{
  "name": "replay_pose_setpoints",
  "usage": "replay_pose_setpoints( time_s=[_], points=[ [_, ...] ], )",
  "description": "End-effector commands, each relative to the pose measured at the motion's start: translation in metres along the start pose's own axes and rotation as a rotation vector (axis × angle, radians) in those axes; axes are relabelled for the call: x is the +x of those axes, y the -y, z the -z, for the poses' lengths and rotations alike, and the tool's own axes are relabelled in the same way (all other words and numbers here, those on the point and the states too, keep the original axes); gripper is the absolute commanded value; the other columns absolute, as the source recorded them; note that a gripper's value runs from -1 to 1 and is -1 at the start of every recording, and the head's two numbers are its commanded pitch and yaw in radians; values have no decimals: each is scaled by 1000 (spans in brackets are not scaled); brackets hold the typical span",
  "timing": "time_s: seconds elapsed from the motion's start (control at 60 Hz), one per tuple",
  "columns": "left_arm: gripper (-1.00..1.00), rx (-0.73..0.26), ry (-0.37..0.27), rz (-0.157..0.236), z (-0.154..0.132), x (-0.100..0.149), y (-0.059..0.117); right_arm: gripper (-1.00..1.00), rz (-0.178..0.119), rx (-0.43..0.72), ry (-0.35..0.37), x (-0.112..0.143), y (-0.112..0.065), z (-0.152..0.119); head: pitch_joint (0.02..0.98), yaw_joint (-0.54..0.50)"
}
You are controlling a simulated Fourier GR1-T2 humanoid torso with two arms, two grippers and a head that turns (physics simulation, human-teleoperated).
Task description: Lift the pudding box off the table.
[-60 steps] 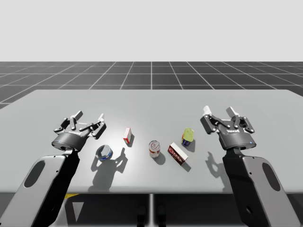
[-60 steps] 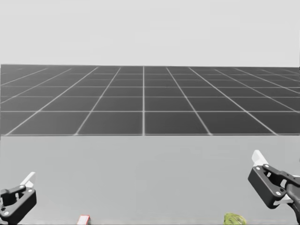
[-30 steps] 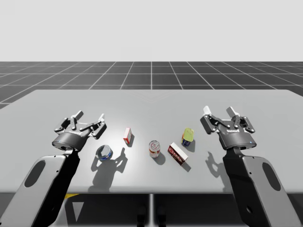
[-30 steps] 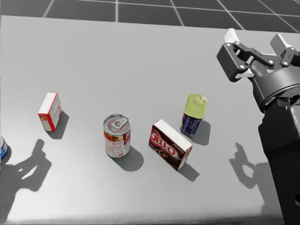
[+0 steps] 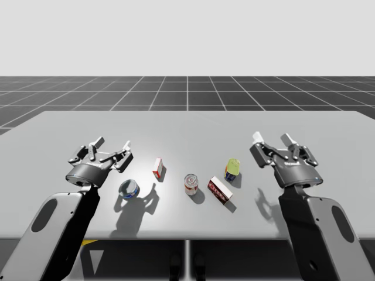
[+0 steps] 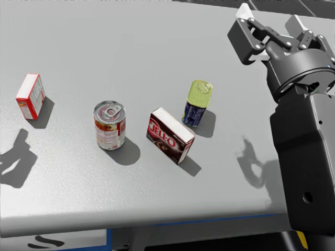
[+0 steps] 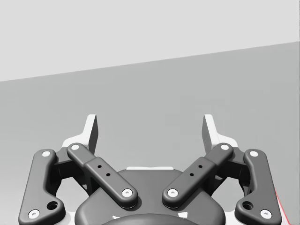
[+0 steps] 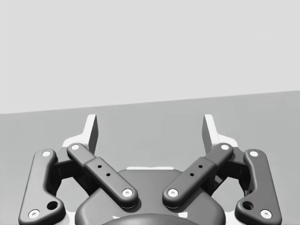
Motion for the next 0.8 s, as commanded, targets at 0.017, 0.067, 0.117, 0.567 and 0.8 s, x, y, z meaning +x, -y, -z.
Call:
replay_pose_setpoints(
  time_s=[0.017,0.067,0.117,0.567,0.8],
  points=[
    [-1000,-1,1,-3,0,0,0,-1000,27,61,-34,10,-7,-17,888,-221],
    [-1000,-1,1,-4,0,0,0,-1000,21,104,-58,11,-10,-29,885,-222],
    [-1000,-1,0,-4,-1,0,0,-1000,26,134,-79,11,-11,-37,883,-223],
    [-1000,-1,-2,-2,-1,0,1,-1000,-100,430,-94,-1,-27,-127,881,-224],
    [-1000,-2,-2,2,-1,-1,2,-1000,-126,560,-186,-32,-34,-156,883,-230]
  ],
)
